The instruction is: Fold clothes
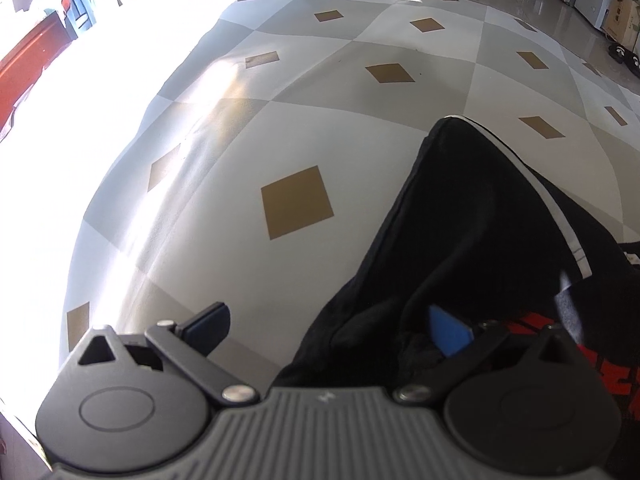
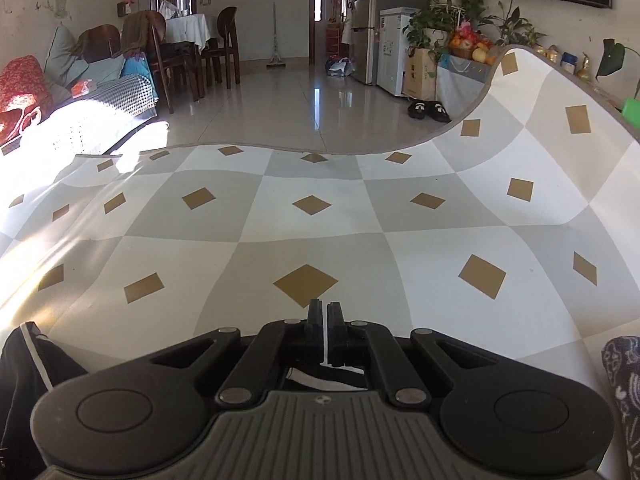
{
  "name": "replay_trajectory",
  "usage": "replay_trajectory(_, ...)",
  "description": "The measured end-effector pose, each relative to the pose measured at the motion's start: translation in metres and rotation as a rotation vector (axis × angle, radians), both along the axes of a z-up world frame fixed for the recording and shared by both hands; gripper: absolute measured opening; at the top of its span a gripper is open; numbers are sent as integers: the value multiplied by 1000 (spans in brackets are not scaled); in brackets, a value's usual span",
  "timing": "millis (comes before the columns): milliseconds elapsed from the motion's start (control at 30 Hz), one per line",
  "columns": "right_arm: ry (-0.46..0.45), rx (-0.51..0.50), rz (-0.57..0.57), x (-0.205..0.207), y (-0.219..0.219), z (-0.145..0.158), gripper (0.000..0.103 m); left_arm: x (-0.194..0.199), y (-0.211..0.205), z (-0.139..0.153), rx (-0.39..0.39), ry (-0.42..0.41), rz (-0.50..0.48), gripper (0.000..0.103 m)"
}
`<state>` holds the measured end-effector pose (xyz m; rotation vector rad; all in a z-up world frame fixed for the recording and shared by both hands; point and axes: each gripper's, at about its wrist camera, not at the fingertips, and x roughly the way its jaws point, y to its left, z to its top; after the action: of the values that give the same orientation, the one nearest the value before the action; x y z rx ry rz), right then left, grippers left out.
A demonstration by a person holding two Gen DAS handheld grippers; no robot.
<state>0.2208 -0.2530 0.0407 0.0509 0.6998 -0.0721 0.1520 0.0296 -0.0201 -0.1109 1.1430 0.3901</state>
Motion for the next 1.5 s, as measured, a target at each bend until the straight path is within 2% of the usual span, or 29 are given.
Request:
replay_trajectory(100,37,104,60,2,-2,1,6,-1,4,2,2,-2,22,103)
replay_trajectory(167,60,119,133,1,7,-1,16,-1,6,3,-6,-4,32,103)
replay_trajectory(333,154,221,330,-4,38,-14,33,-2,11,6,-26,-9,57,103)
replay_trajectory(533,203,180,446,-13,69,-26,43,-3,18,9,-55,-11,87,103)
replay_trajectory(767,201,192,469,-15,76,-23,44,-2,29,11,-105,-4,136,103)
replay_trajectory(967,221,288,540,-20,82,-18,45,-1,32,22,-62,-52,144,103)
replay_trajectory(1133,244,248,588,-27,99,-25,45,-2,30,28,-46,-65,132,103)
replay_trajectory(1433,266,170,594,-32,119,-40,45,-6,31,26,-58,-42,83,103)
replay_trajectory(1500,270,180,585,-31,119,-39,45,-8,30,25,-58,-43,59,103)
